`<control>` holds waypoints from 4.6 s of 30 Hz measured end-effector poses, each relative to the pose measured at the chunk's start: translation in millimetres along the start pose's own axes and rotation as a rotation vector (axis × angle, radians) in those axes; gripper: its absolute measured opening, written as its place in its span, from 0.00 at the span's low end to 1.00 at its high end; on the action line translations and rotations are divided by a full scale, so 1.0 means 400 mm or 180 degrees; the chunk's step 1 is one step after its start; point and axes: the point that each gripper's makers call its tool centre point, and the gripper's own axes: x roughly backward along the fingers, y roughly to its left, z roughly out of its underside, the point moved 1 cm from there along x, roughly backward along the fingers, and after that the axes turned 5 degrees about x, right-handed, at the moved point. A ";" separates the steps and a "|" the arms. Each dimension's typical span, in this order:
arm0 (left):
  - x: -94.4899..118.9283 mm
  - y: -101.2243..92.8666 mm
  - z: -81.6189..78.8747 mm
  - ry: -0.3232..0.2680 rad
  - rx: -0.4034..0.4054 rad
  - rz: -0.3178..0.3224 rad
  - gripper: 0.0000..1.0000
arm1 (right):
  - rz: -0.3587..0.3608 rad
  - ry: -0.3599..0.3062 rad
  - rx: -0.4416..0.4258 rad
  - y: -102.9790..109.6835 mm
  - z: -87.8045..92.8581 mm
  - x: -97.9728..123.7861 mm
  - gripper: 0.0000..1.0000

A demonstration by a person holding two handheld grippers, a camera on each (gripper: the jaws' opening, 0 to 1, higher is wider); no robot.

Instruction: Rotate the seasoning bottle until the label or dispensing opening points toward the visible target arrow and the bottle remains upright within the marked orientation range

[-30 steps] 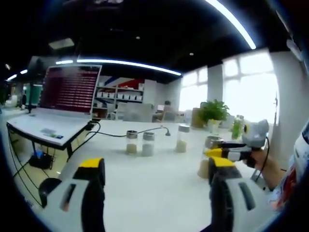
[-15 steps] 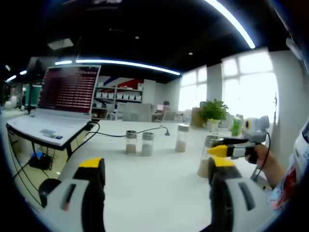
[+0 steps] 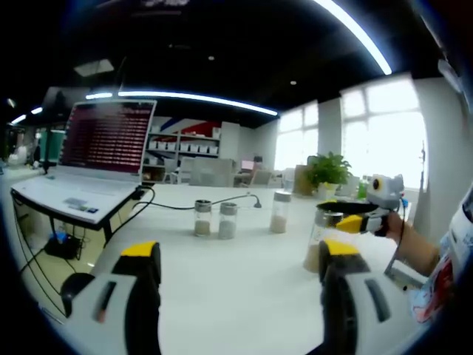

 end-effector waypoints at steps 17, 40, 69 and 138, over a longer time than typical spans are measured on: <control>-0.010 0.011 -0.004 0.0010 -0.0012 -0.0019 0.94 | -0.0809 -0.0324 -0.0366 -0.042 -0.015 0.001 0.68; -0.024 -0.020 0.008 0.0030 0.0061 0.0101 0.94 | -0.1337 -0.0113 -0.0325 0.017 0.026 -0.033 0.54; -0.018 -0.028 -0.003 -0.0025 0.0059 0.0138 0.94 | -0.1160 -0.0125 -0.0137 0.024 0.022 -0.036 0.43; -0.038 -0.078 0.011 -0.0020 0.0017 0.0263 0.89 | 0.0318 -0.0047 -0.0092 0.008 0.031 -0.039 0.42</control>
